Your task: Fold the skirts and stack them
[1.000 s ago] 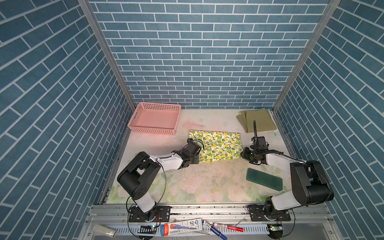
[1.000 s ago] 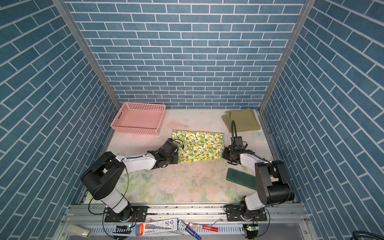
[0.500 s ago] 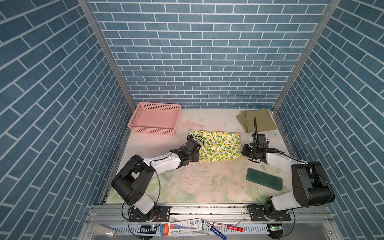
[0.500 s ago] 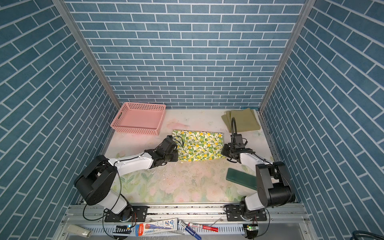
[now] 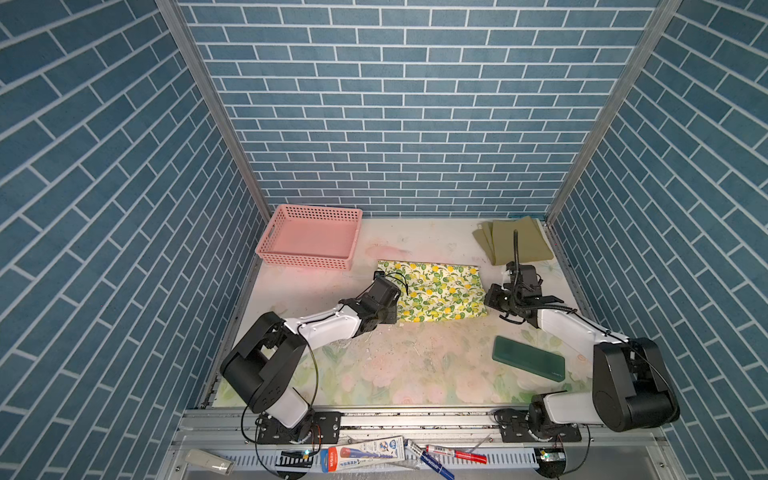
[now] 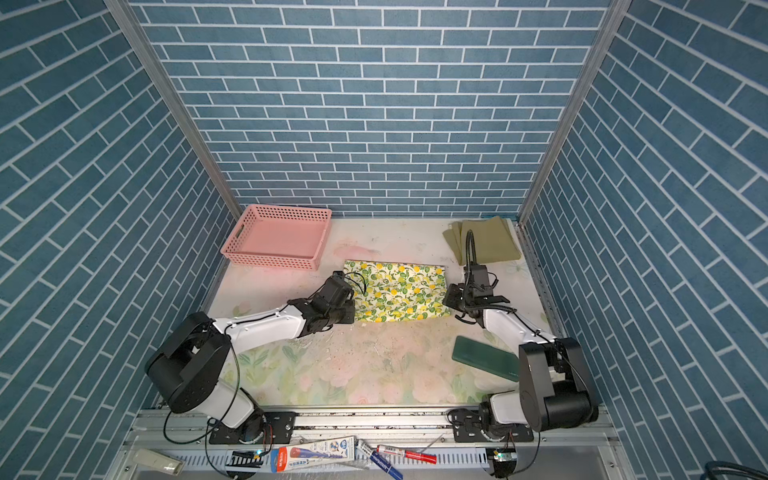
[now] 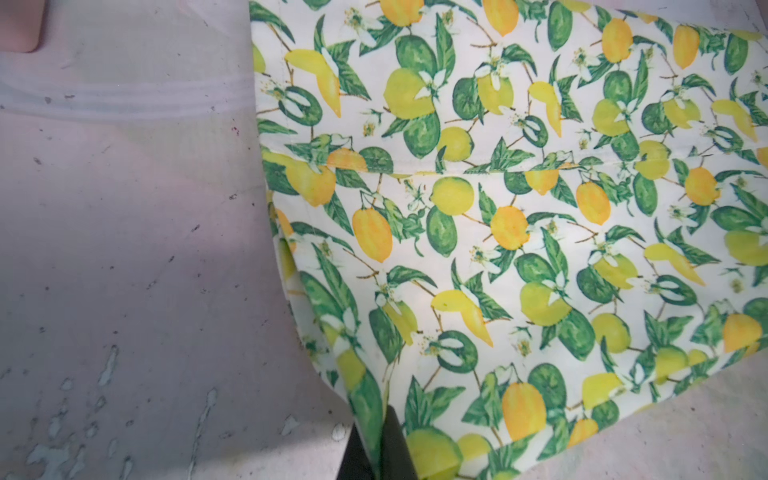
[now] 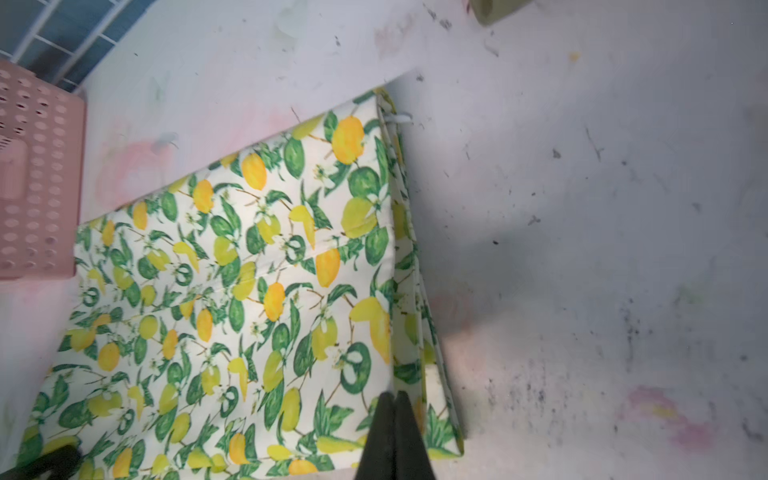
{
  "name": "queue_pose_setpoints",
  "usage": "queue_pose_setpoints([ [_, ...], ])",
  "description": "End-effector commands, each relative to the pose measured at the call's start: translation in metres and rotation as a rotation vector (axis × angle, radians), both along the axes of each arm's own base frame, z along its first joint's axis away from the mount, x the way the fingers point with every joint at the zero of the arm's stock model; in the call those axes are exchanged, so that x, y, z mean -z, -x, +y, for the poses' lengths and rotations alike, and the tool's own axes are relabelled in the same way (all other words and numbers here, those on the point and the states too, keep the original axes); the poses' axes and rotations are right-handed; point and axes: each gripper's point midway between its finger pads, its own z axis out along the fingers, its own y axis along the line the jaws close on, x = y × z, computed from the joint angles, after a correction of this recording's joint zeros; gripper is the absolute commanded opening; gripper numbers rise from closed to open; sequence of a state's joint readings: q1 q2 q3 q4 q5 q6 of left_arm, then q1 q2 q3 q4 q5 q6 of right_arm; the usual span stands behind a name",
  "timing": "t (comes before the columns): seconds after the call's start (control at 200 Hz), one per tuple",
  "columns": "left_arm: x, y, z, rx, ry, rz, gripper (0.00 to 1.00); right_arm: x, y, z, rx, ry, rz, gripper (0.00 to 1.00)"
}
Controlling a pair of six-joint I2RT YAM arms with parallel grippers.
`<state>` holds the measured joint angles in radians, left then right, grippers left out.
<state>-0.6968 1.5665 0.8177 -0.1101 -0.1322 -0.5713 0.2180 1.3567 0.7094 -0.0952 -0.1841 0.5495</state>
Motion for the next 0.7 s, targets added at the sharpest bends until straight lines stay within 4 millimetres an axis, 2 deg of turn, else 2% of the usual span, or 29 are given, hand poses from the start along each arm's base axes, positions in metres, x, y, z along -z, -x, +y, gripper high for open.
queue_pose_setpoints([
  [0.0, -0.004, 0.001, 0.004, -0.003, -0.020, -0.011, 0.11, -0.025, -0.004, 0.003, -0.007, -0.004, -0.050, 0.00],
  [0.29, 0.006, 0.003, 0.001, 0.002, -0.012, 0.013, 0.16, -0.022, 0.000, 0.006, -0.011, -0.011, -0.044, 0.00],
  [0.355, 0.007, 0.004, 0.001, 0.002, -0.011, 0.017, 0.21, -0.021, 0.000, 0.007, -0.015, -0.013, -0.043, 0.00],
  [0.445, 0.010, 0.005, 0.001, 0.005, -0.011, 0.022, 0.21, -0.021, 0.000, 0.007, -0.016, -0.014, -0.044, 0.00],
  [0.53, 0.012, 0.005, 0.001, 0.005, -0.012, 0.027, 0.17, -0.021, 0.000, 0.008, -0.019, -0.016, -0.044, 0.00],
  [0.605, 0.013, 0.004, 0.000, 0.008, -0.011, 0.028, 0.00, -0.021, -0.001, 0.008, -0.018, -0.014, -0.041, 0.00],
  [0.695, 0.013, 0.004, 0.000, 0.006, -0.015, 0.027, 0.00, -0.019, 0.000, 0.008, -0.018, -0.009, -0.038, 0.00],
])
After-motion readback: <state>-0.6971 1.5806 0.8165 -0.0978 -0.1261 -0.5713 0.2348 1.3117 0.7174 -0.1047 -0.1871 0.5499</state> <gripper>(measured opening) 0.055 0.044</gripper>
